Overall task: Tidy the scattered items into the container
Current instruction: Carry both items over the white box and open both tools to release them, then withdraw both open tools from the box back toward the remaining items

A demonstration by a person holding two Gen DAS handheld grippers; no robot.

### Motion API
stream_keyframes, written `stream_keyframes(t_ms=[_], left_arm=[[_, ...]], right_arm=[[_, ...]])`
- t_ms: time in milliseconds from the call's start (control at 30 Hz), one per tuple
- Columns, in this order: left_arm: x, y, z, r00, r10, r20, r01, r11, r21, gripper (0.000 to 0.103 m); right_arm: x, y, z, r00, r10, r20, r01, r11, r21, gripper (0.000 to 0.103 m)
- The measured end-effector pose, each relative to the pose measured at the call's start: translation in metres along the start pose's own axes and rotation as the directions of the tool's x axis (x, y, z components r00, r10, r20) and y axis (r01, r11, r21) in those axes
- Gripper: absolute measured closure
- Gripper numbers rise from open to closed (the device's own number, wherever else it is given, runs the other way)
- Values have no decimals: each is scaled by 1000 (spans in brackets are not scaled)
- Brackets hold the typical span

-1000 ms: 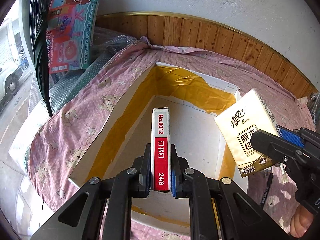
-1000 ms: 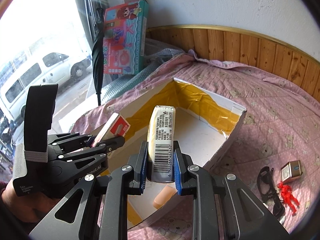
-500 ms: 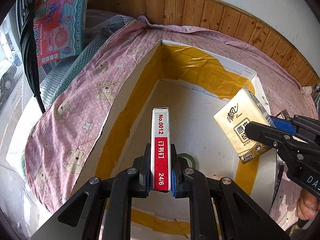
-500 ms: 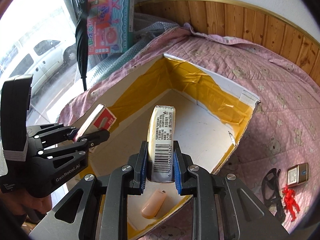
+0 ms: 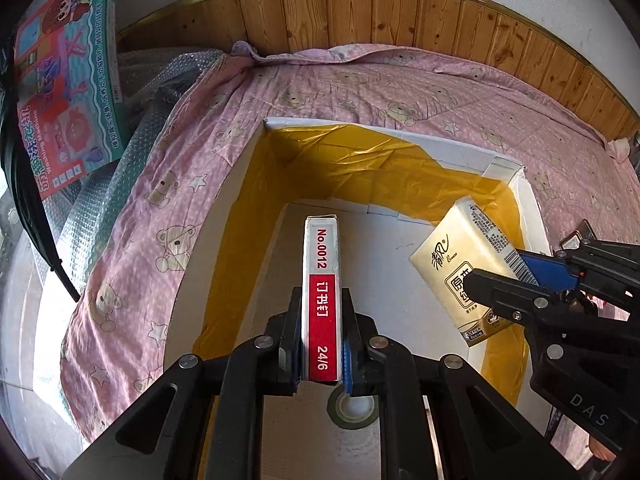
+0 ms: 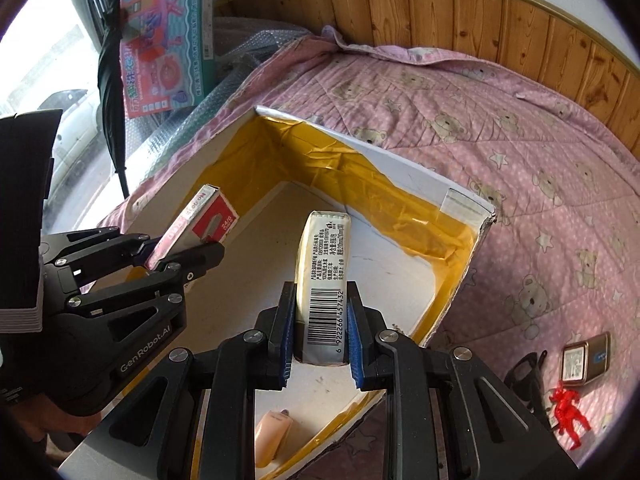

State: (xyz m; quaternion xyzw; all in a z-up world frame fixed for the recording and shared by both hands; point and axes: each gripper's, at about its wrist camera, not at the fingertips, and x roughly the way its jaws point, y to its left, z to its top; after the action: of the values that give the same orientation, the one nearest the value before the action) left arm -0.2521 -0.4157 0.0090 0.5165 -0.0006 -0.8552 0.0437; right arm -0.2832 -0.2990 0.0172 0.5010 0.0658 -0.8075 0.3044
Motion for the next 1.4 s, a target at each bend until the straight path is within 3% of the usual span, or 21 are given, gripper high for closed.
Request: stream_keyframes(t_ms=[267,367,433,467,800,1200,1400], left_arm=[[31,-4,20,999,15,-49,-15,1000,-1,87],[37,-6,28,998,27,-49,-27,1000,4,84],[40,-8,31,998,30,-46,-29,1000,8,55],[40,-7,32,998,45,-40,-45,999,2,50],[21,-18,22,996,88,6,-89,994,64,50],[-45,-33,-10,986,128,110,-141,983,118,50],[-78,-40,-32,982,116,149,-135,983,127,50]], right_arm=[[8,-10,7,1000,-16,-12,16,1000,9,79],[5,-11,9,1000,-21,18,21,1000,5,74],[0,-14,8,999,-5,45,4,1000,20,69],[-3,-16,8,999,0,52,-2,1000,26,69],[-47,-9,-21,983,93,157,-103,993,57,69],[-84,10,-68,969,137,207,-150,987,49,69],[-101,17,-91,960,161,228,-176,983,49,69]])
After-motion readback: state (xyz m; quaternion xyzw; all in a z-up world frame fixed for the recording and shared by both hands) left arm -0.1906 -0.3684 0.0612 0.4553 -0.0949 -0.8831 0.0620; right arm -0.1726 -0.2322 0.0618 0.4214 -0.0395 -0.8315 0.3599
